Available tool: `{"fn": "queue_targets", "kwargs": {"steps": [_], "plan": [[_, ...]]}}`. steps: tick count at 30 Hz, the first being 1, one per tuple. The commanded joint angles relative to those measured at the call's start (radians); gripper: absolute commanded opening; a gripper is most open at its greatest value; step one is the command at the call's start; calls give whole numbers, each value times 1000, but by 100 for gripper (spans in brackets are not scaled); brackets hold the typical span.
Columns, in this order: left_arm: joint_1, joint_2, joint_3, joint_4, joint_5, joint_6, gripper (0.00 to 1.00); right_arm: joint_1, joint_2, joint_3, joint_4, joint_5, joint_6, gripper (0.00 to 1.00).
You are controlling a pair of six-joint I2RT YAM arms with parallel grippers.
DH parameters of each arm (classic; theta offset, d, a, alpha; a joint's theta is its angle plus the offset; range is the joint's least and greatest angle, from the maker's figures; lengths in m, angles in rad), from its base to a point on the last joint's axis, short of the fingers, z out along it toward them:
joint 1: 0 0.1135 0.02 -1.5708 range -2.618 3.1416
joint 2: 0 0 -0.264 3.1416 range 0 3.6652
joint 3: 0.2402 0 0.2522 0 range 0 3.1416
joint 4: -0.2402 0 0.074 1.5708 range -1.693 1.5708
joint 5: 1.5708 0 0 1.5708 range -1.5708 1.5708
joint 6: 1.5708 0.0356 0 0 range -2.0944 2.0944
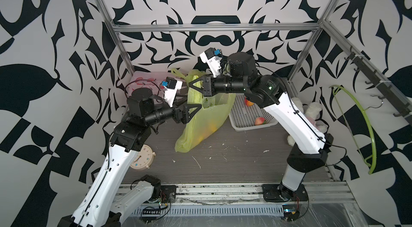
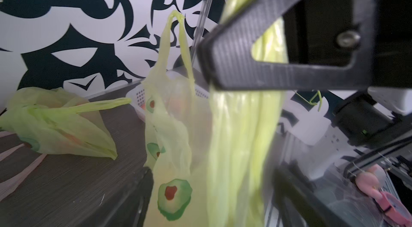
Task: Place the peach into a plastic bag & tie a knot
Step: Adjust the plastic bag at the center of the board.
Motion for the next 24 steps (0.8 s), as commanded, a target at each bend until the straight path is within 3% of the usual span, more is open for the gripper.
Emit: {"fn": "queue_targets", "kwargs": {"steps": [1,3,9,18,20,22,24], "plan": [[1,9,-21,86,-67,-4,88,18,48,113,-64,85,-1,0],[0,8,-27,111,-63,-12,83,29,82,176,-96,118,1,0],[-3,-25,-56,142,-102,-18,57,62,129,312,-151,232,13,0],[-8,-17,-83,155,-66,-26,30,89,101,316,-132,300,21,0],[-11,-17,-88,174,-59,-30,19,92,98,315,-131,303,24,0],[-13,-17,-85,176,-53,-26,2,91,92,311,-130,302,18,0],[-13,-18,-82,162,-58,-21,0,89,76,308,-145,317,-18,0]]}}
